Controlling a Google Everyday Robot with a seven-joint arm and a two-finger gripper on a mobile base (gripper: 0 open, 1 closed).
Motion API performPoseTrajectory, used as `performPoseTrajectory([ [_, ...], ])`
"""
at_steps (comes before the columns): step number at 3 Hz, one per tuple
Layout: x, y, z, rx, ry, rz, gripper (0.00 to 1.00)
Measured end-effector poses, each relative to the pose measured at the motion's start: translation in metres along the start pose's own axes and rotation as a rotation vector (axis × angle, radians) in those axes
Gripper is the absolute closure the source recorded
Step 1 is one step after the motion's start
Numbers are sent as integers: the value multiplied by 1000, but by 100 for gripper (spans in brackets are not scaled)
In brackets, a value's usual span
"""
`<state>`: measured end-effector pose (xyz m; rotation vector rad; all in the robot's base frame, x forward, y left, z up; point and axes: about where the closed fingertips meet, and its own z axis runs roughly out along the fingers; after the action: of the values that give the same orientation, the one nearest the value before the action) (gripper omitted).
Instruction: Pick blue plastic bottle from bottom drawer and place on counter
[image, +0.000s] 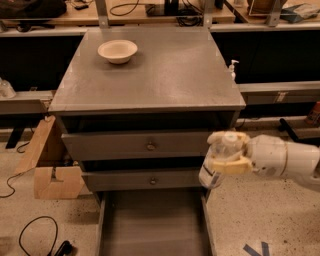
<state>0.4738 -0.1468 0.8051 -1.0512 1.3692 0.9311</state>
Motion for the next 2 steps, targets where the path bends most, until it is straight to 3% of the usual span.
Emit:
performPoseTrajectory([
  [2, -156, -47, 46, 32, 72, -62, 100],
])
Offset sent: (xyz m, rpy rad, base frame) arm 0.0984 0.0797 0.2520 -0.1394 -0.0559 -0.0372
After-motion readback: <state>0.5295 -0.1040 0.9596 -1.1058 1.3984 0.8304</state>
